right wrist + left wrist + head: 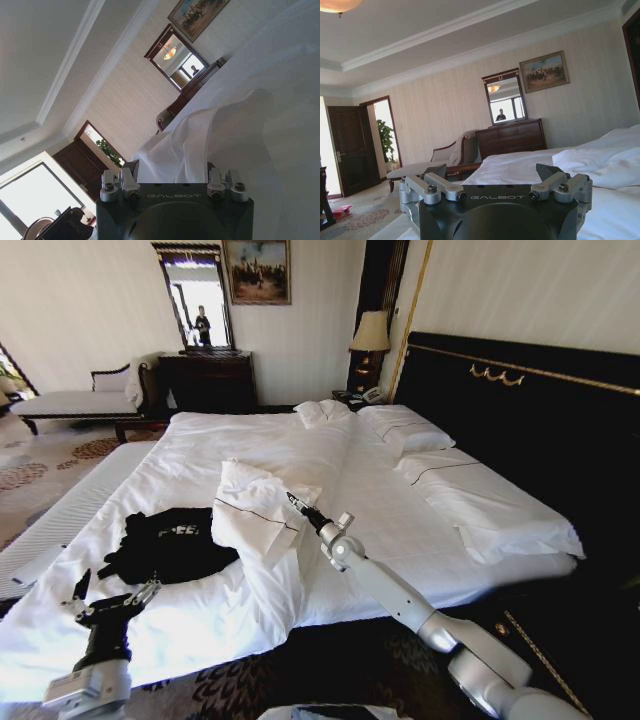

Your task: Fold the clothes on the bed.

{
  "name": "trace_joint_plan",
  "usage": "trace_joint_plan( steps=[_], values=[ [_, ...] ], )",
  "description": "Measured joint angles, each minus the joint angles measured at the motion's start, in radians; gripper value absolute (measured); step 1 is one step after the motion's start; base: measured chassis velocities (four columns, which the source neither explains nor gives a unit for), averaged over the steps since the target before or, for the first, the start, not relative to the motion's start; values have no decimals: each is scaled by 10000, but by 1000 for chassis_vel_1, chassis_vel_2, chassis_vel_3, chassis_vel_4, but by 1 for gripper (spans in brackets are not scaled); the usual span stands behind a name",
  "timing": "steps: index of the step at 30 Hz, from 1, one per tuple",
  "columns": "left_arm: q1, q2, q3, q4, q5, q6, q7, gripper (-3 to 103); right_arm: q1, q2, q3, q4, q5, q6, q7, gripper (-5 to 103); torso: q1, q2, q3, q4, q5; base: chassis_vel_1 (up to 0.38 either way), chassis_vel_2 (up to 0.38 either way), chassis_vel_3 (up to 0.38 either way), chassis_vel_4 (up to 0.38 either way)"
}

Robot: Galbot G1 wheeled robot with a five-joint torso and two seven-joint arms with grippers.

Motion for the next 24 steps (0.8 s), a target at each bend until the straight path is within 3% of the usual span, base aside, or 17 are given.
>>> trace_joint_plan(
  steps=[2, 4, 7, 10, 14, 24],
  values=[
    [-26, 0, 16, 31, 3, -10, 0, 100, -1, 16, 0, -23, -29, 33, 0, 50, 0, 1, 0, 0, 0, 0, 0, 0, 0],
    [-35, 0, 26, 44, 7, -13, 0, 100, -2, 20, 2, -24, -40, 43, 0, 50, 0, 1, 0, 0, 0, 0, 0, 0, 0],
    [-84, 0, 66, 106, 35, -23, 1, 100, -29, 42, 17, -35, -135, 135, -38, 34, 0, 1, 0, 1, -1, 0, 0, 0, 0],
    [-116, 0, 95, 151, 53, -29, 2, 100, -51, 66, 25, -53, -296, 282, -126, 28, 0, 1, 0, 0, 0, 0, 0, 0, 0],
    [-171, 0, 156, 252, 105, -39, 5, 100, -107, 121, 30, 7, -488, 371, -193, 7, 0, 1, 0, 0, 0, 0, 0, 0, 0],
    [-352, 0, 211, 496, 99, -19, 12, 100, -224, 176, 218, 190, -609, 537, -353, 0, 0, 1, 0, 1, 0, 0, 0, 0, 0]
  ],
)
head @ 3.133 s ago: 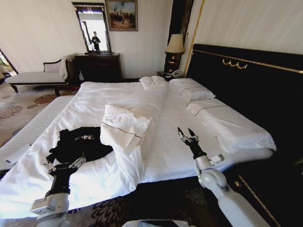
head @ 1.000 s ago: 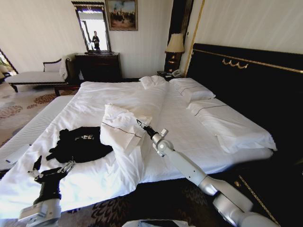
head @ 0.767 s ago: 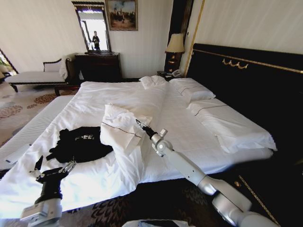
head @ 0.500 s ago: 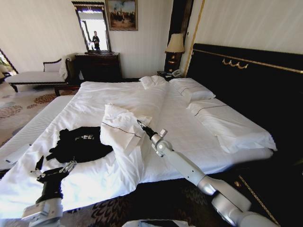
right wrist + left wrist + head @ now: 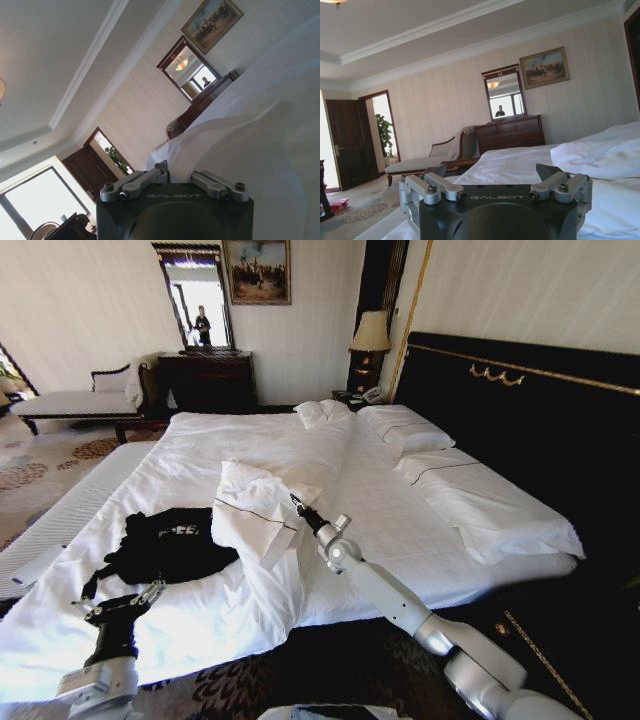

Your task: Fold the clothes on the bed.

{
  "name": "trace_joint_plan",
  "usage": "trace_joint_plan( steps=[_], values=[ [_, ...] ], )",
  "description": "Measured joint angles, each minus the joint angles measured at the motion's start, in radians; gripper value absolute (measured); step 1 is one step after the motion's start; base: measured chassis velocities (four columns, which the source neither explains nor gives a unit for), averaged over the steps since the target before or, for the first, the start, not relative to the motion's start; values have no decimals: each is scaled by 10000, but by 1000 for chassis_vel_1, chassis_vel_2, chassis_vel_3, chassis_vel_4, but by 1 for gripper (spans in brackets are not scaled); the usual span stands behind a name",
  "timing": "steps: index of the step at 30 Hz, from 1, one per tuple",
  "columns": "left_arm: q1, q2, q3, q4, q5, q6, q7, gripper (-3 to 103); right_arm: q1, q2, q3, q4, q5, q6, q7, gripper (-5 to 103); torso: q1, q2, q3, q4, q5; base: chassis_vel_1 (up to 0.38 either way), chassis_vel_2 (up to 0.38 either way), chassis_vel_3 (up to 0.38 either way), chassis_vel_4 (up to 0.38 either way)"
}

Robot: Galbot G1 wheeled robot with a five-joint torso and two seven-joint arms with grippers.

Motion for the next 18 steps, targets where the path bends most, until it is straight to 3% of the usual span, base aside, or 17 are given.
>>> trace_joint_plan(
  steps=[12, 18],
  values=[
    [-145, 0, 109, 158, -82, 64, 6, 100, -897, -363, 929, 1346, -417, 552, 25, 0, 0, 0, 0, 1, 1, 0, 0, 0, 0],
    [-163, 68, 142, 109, -200, 64, 1, 100, -2167, -796, 2038, 2439, -658, 862, 213, 0, 0, 0, 0, 1, 2, 0, 0, 0, 0]
  ],
)
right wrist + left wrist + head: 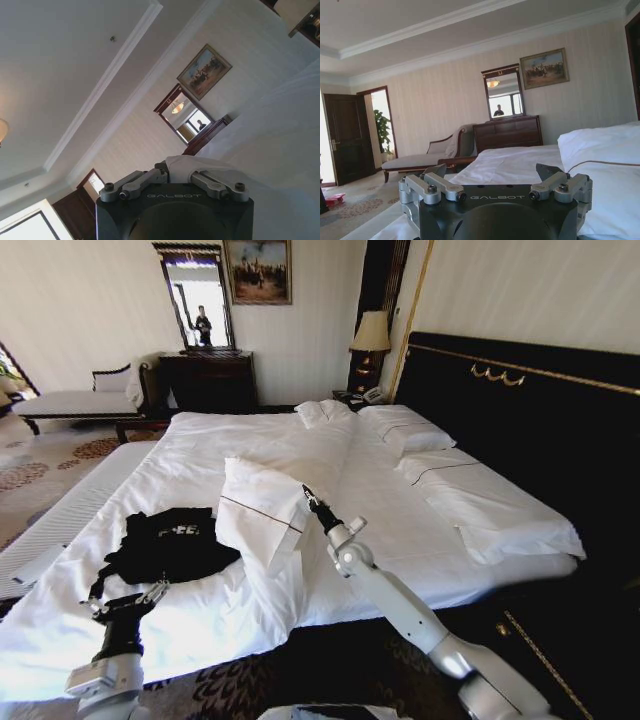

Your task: Fold the clothes on the bed.

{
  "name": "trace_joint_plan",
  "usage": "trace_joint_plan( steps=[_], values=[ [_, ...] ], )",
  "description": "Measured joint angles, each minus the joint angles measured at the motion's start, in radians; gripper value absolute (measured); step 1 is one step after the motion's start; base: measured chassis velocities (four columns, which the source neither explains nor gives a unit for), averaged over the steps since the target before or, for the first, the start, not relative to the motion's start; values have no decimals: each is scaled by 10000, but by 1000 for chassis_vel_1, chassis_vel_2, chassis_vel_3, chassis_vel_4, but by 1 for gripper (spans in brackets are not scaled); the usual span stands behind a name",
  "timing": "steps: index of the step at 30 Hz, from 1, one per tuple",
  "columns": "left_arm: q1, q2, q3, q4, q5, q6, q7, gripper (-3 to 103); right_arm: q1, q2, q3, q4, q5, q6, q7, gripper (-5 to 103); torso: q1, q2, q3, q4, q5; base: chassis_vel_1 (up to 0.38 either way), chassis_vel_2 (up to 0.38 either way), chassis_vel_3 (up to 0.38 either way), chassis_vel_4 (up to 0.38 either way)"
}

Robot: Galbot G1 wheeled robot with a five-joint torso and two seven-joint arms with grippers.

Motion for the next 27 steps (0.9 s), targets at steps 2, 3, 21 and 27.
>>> trace_joint_plan(
  steps=[2, 3, 21, 27],
  values=[
    [-8, 28, 37, -20, -22, 1, -4, 100, -758, -338, 705, 678, 90, 74, 68, 0, 0, 0, 0, -1, 0, 0, 0, 0, 0],
    [-8, 28, 37, -20, -22, 1, -4, 100, -758, -338, 705, 678, 90, 74, 68, 0, 0, 0, 0, -1, 0, 0, 0, 0, 0],
    [37, 183, 239, -343, -205, 1, -43, 100, -5519, -388, 5553, 4282, -285, 813, -20, 0, -1, 0, -2, -2, 0, 0, 0, 0, 0],
    [27, 171, 277, -416, -262, 2, -46, 100, -6933, 262, 6539, 5005, -589, 1517, -218, 0, -1, 0, -2, -2, -2, 0, 0, 0, 0]
  ],
)
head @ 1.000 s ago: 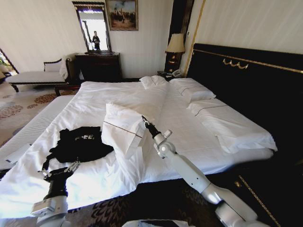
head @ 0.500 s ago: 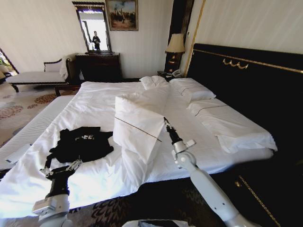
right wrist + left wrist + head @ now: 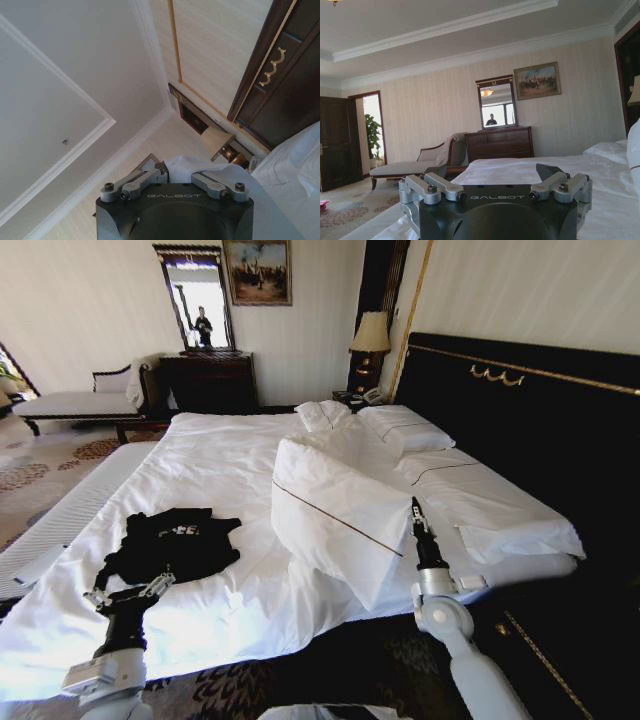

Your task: Fold the clothes on the bed.

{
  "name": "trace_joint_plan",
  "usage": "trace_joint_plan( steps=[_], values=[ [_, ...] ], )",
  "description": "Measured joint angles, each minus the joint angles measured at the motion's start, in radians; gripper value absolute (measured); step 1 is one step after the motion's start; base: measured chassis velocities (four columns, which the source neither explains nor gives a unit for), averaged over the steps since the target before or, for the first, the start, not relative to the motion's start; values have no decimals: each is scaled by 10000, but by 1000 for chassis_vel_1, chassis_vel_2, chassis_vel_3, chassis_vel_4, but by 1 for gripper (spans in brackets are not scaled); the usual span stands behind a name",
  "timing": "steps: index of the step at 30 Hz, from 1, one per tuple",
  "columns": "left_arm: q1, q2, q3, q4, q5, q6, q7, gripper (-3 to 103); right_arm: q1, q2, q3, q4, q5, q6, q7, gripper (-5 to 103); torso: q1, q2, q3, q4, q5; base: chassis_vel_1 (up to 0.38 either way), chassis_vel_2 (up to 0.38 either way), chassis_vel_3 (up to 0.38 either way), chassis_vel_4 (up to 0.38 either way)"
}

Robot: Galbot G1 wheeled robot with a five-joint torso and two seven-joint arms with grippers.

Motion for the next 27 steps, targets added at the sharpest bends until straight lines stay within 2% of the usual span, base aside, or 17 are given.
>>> trace_joint_plan(
  steps=[2, 8, 12, 18, 27],
  values=[
    [-63, 19, 2, 3, -88, 7, -2, 100, -560, 289, 386, 366, -37, 429, -49, 0, 0, 0, 0, 1, 0, 0, 0, 0, 0],
    [-244, 90, 10, 83, -241, 32, -10, 100, -1339, 655, 1031, 883, 147, 915, -39, 0, 0, 0, 1, 2, -1, 0, 0, 0, 0],
    [-514, 137, 96, 239, -384, 96, -11, 100, -2277, 792, 1853, 1095, 546, 1325, -82, 0, 0, 0, 1, 1, 0, 0, 0, 0, 0],
    [-798, 226, 261, 561, -450, 161, -12, 100, -3113, 701, 2937, 1144, 1214, 1695, -187, 0, 0, 0, 1, -2, 1, 0, 0, 0, 0],
    [-1014, 684, 236, 835, -967, 330, -58, 100, -3630, 1028, 3642, 1196, 1412, 1899, -175, 0, 1, -2, 2, 1, -1, 0, 0, 0, 0]
  ],
)
